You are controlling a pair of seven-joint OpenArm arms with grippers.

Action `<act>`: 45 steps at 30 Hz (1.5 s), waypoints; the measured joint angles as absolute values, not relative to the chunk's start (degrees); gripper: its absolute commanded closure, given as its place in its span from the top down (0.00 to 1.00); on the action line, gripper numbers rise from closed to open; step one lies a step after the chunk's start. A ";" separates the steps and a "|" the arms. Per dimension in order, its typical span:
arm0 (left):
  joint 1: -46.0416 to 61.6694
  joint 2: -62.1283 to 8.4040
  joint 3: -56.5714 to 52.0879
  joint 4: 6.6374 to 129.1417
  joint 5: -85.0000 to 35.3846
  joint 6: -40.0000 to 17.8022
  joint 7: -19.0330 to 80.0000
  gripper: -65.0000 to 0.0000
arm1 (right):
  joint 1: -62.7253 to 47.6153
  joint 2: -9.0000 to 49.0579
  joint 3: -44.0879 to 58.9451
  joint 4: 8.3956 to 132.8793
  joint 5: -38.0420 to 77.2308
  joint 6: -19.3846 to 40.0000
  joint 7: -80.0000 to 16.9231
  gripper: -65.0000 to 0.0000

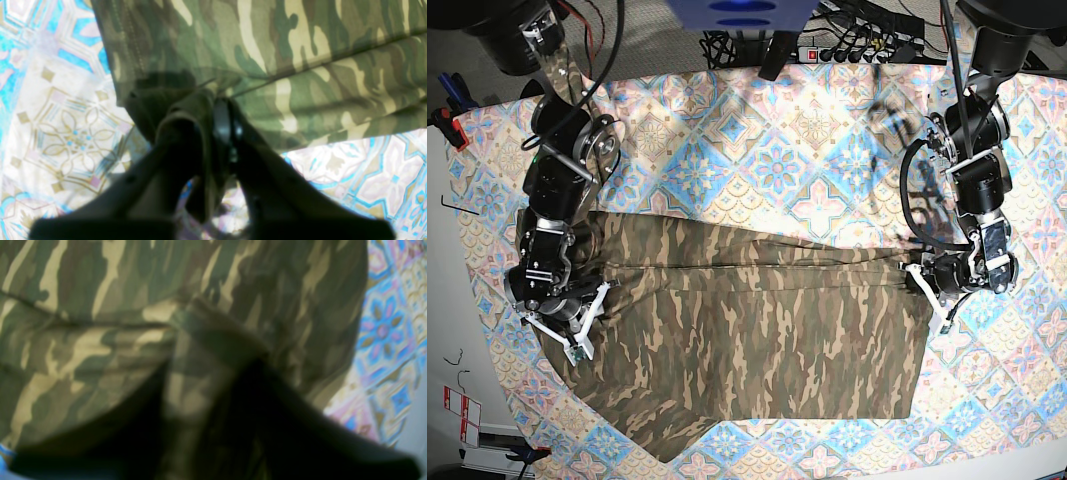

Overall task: Fold the T-shirt properly
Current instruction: 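Lift the shoulder edges and pull them across the shirt toward the hem, then lower the held edges onto the shirt and open both grippers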

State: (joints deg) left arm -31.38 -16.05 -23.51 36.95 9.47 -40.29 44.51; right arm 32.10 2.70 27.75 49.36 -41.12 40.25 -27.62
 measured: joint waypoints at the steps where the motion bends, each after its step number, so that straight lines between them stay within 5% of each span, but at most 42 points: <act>1: -31.40 -16.05 -23.51 36.95 9.45 -40.29 44.49 0.30 | 32.23 2.66 27.75 49.41 -41.15 40.27 -27.62 0.47; 6: -31.42 -16.03 -29.47 36.97 9.87 -40.12 43.86 0.76 | 33.65 2.61 27.86 49.47 -41.12 40.25 -27.35 0.73; 10: -31.18 -16.86 -31.75 36.97 10.20 -39.46 39.53 1.00 | 33.67 2.83 27.86 49.52 -41.01 40.27 -24.40 0.85; 24: -28.91 -16.29 -31.62 38.81 4.25 -39.90 26.81 1.00 | 30.76 -0.51 36.03 68.86 -41.63 40.10 -24.45 0.89; 35: -9.23 -13.91 -31.20 70.67 2.50 -40.69 27.51 1.00 | 23.46 -0.43 35.99 74.96 -41.60 40.32 -32.60 0.89; 45: -14.24 -15.53 -31.22 60.29 3.07 -40.32 33.04 1.00 | 19.90 -0.62 36.16 76.29 -41.98 40.32 -33.30 0.89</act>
